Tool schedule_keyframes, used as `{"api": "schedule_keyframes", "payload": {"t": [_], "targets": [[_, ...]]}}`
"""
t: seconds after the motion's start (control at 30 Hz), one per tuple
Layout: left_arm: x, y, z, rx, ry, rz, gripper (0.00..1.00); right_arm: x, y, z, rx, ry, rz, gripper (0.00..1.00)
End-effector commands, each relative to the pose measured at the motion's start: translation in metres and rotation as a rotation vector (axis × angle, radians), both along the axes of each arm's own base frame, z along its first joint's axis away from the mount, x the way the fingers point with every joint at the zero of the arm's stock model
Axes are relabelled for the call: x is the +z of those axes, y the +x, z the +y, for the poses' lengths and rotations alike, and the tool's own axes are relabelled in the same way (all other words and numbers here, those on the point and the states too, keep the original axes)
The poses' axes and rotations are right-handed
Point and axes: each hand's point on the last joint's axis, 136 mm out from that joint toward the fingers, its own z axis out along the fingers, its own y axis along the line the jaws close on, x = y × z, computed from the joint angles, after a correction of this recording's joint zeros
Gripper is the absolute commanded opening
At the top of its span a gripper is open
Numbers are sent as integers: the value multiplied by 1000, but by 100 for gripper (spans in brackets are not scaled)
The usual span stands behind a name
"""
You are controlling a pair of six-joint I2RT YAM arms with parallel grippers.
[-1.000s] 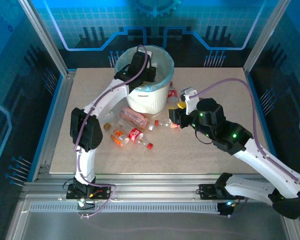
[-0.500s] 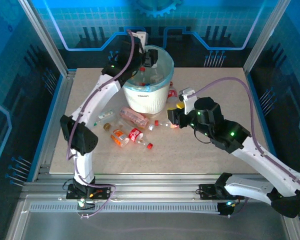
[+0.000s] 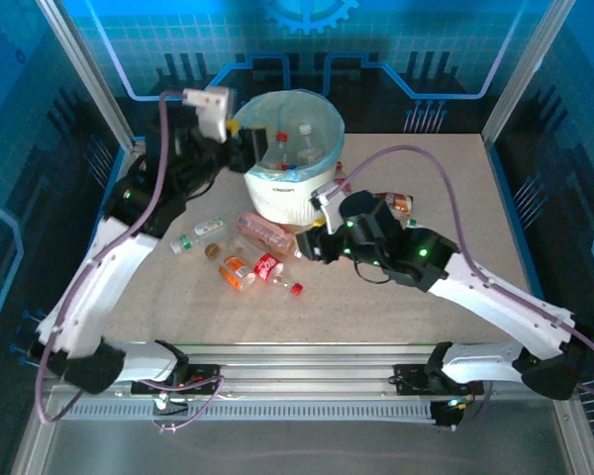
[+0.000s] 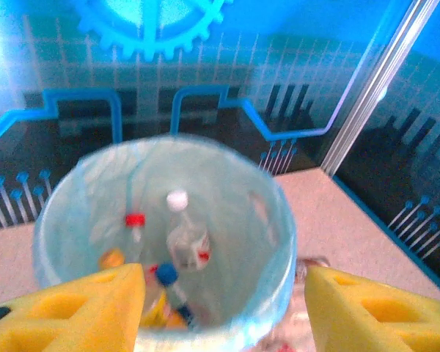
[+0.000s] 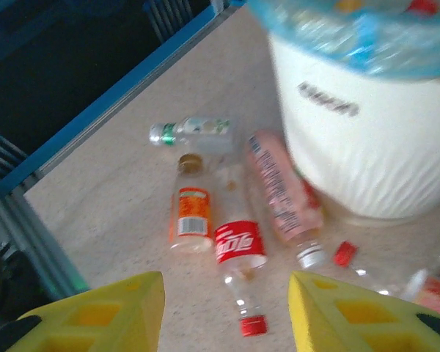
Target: Put the plastic bottles in the bin
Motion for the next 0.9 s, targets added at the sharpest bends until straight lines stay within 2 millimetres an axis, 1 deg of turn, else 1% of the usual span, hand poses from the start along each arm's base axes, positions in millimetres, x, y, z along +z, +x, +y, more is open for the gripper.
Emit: {"api": "schedule_keyframes", "payload": {"t": [0.0,0.03,0.1,0.2,0.3,0.4,0.47,0.53,0.57,0.63,0.8,0.83,0.87], "targets": [[-57,-26,18,30,71,134,61,-19,-3,14,-53,66,87,49],[-66,-34,24,36,80,149,61,-28,-4,19,-58,95,115,49],[-94,-52,38,56,120,185,61,-48,-8,29,-58,149,182,49],[-130,-69,61,116,183,228,66,-73,-16,36,-57,153,251,49],[-166,-78,85,218,192,332,66,-86,-25,41,-45,120,261,49],[-193,-83,97,284,115,430,66,-90,-31,47,-29,99,261,49],[-204,-83,96,295,14,462,66,-92,-34,51,-20,68,242,49],[-216,-82,94,307,-74,492,66,-99,-33,51,-32,11,223,49],[-223,-81,92,305,-114,512,66,-106,-31,48,-55,-22,222,49],[-237,-81,85,293,-178,558,66,-117,-26,40,-107,-35,237,49],[-265,-81,67,234,-253,641,65,-139,-15,24,-244,124,285,51],[-271,-81,65,223,-251,658,65,-151,-14,18,-286,152,303,51],[-280,-81,64,220,-240,679,65,-157,-11,13,-329,191,319,51]]}}
